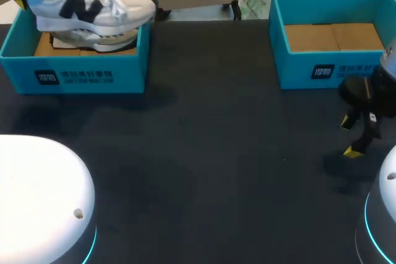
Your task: Take the shoe out of the shoebox, open the shoe tongue, remove and reinsert the insole, then place the shoe into the shoebox
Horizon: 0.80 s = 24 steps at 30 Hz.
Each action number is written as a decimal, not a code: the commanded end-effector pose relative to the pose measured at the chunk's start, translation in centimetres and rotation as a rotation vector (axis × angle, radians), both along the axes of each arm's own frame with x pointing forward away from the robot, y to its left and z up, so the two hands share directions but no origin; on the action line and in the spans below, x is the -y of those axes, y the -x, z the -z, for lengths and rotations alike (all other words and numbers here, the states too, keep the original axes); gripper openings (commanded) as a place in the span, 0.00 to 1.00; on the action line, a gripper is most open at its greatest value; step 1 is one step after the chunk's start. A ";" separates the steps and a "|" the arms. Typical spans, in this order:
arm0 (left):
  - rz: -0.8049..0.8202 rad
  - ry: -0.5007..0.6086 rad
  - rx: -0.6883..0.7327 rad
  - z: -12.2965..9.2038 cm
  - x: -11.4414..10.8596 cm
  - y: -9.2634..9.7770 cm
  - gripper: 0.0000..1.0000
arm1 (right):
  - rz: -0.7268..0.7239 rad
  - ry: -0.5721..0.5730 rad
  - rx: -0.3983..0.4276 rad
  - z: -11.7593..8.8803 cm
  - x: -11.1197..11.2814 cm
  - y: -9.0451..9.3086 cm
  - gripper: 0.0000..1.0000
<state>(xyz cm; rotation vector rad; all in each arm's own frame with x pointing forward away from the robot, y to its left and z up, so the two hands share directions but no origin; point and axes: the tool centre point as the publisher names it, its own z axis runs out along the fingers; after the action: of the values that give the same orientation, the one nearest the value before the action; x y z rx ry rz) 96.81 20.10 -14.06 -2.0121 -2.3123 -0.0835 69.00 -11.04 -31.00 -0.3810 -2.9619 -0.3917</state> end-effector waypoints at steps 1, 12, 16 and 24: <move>0.028 -0.011 0.087 0.6 2.3 4.7 0.00 | 0.000 0.000 0.001 0.0 0.0 0.1 1.00; 0.028 -0.011 0.087 0.6 2.3 4.7 0.00 | 0.000 0.000 0.001 0.0 0.0 0.1 1.00; 0.041 -0.022 0.071 2.4 3.7 6.9 0.00 | 0.000 0.000 0.001 0.0 0.0 0.1 1.00; 0.000 0.024 0.067 4.0 8.2 12.4 0.00 | 0.000 0.000 0.001 0.0 0.0 0.1 1.00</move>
<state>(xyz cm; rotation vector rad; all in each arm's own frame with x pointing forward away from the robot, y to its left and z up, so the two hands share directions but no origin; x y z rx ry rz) 86.63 12.51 -17.60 -2.0244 -2.3204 -0.0409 69.01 -11.05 -31.00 -0.3812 -2.9618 -0.3917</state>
